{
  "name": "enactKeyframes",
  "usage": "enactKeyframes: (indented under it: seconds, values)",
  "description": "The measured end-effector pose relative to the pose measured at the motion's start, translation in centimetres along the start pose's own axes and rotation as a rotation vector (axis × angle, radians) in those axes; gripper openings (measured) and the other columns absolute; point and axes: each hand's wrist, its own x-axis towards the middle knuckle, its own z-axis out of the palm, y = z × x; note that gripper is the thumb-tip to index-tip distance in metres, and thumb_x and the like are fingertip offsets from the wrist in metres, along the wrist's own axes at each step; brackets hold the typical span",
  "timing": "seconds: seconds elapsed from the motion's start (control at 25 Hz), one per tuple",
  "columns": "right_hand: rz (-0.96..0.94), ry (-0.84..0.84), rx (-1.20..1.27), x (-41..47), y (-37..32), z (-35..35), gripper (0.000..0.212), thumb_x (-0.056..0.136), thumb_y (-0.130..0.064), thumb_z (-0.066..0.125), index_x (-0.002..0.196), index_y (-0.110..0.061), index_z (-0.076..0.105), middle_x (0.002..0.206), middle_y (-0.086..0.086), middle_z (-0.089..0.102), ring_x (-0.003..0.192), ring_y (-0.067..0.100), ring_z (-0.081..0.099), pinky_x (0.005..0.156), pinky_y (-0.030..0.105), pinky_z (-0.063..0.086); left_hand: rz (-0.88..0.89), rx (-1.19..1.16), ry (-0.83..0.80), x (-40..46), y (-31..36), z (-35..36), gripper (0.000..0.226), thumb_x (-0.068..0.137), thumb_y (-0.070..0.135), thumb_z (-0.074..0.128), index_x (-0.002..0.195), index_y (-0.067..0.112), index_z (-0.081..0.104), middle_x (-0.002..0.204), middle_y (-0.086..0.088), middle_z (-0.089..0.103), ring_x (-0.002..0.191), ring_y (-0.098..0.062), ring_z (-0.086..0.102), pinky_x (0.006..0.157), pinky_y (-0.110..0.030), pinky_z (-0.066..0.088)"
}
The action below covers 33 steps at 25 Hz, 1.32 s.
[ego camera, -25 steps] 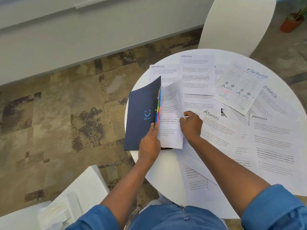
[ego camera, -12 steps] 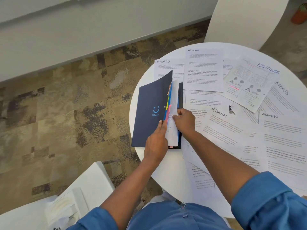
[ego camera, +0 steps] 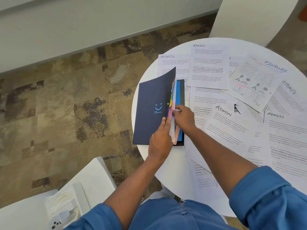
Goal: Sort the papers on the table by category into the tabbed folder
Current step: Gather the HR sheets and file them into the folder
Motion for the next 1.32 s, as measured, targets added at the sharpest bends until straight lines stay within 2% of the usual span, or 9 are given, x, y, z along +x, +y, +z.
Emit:
enactKeyframes:
  seconds: [0.12,0.32,0.44,0.64,0.76,1.04,1.2,1.28,1.32]
  values:
    - [0.006,-0.070,-0.105,0.7,1.6,-1.2,0.041,0.088,-0.018,0.065,0.128,-0.013,0.062,0.126,0.007,0.066,0.114,0.023,0.061,0.096,0.032,0.047,0.001,-0.033,-0.017,0.4,0.3,0.2,0.063,0.100,0.008,0.044,0.156,0.021,0.020,0.163,-0.001,0.022,0.105,-0.025,0.065,0.068,-0.027,0.050]
    - [-0.100,-0.249,-0.355,-0.1,4.2,-1.3,0.052,0.074,-0.008,0.072,0.124,-0.016,0.065,0.122,0.006,0.067,0.109,0.025,0.062,0.089,0.030,0.048,-0.014,-0.034,-0.014,1.0,0.4,0.4,0.065,0.099,0.004,0.044,0.157,0.020,0.020,0.163,0.000,0.022,0.099,-0.022,0.065,0.065,-0.020,0.042]
    - [-0.165,-0.282,-0.536,-1.0,5.7,-1.1,0.060,0.072,-0.008,0.072,0.130,-0.020,0.059,0.129,0.007,0.057,0.114,0.032,0.052,0.091,0.038,0.046,-0.015,-0.015,-0.020,1.2,0.2,0.7,0.066,0.099,0.003,0.045,0.157,0.019,0.019,0.163,0.000,0.022,0.096,-0.021,0.065,0.066,-0.021,0.043]
    - [-0.159,-0.305,-0.622,-1.5,7.6,-1.3,0.066,0.078,-0.017,0.074,0.139,-0.025,0.048,0.142,0.009,0.045,0.121,0.037,0.045,0.097,0.046,0.047,-0.003,0.018,-0.063,1.7,-0.7,2.4,0.068,0.098,0.005,0.049,0.157,0.021,0.019,0.164,-0.001,0.021,0.114,-0.026,0.062,0.076,-0.035,0.058]
    - [-0.172,-0.275,-0.639,-1.4,7.5,-1.2,0.057,0.083,-0.015,0.066,0.137,-0.025,0.051,0.132,0.010,0.049,0.117,0.036,0.046,0.094,0.044,0.048,-0.007,0.027,-0.094,2.2,-0.8,3.1,0.070,0.095,0.001,0.049,0.156,0.020,0.020,0.163,-0.003,0.022,0.118,-0.030,0.059,0.081,-0.040,0.058]
    - [0.080,-0.068,-0.088,0.7,4.8,-0.2,0.028,0.085,-0.011,0.062,0.111,-0.015,0.070,0.101,0.006,0.071,0.093,0.021,0.063,0.075,0.022,0.039,-0.023,-0.045,0.022,1.8,-1.1,1.5,0.069,0.089,-0.003,0.047,0.153,0.019,0.033,0.158,-0.002,0.034,0.095,-0.032,0.067,0.074,-0.044,0.058]
    - [0.066,-0.079,-0.023,2.0,3.6,0.3,0.031,0.086,-0.017,0.059,0.115,-0.013,0.070,0.111,0.004,0.071,0.098,0.022,0.067,0.090,0.033,0.054,0.006,-0.132,0.087,1.5,-1.5,0.6,0.065,0.090,-0.004,0.050,0.151,0.016,0.038,0.155,-0.006,0.040,0.102,-0.027,0.067,0.075,-0.040,0.060]
    - [0.038,-0.080,-0.019,2.5,3.5,0.8,0.037,0.087,-0.022,0.049,0.117,-0.015,0.070,0.109,0.004,0.073,0.090,0.024,0.071,0.082,0.039,0.060,0.016,-0.179,0.119,1.6,-1.8,0.4,0.066,0.088,-0.007,0.051,0.149,0.015,0.042,0.153,-0.007,0.043,0.098,-0.027,0.068,0.075,-0.043,0.060]
    - [0.036,-0.099,-0.018,2.5,3.3,0.7,0.038,0.089,-0.023,0.047,0.119,-0.016,0.068,0.105,0.006,0.074,0.082,0.023,0.072,0.072,0.034,0.062,0.020,-0.186,0.131,1.7,-2.0,0.3,0.067,0.087,-0.009,0.051,0.148,0.015,0.043,0.152,-0.007,0.044,0.095,-0.027,0.069,0.074,-0.043,0.060]
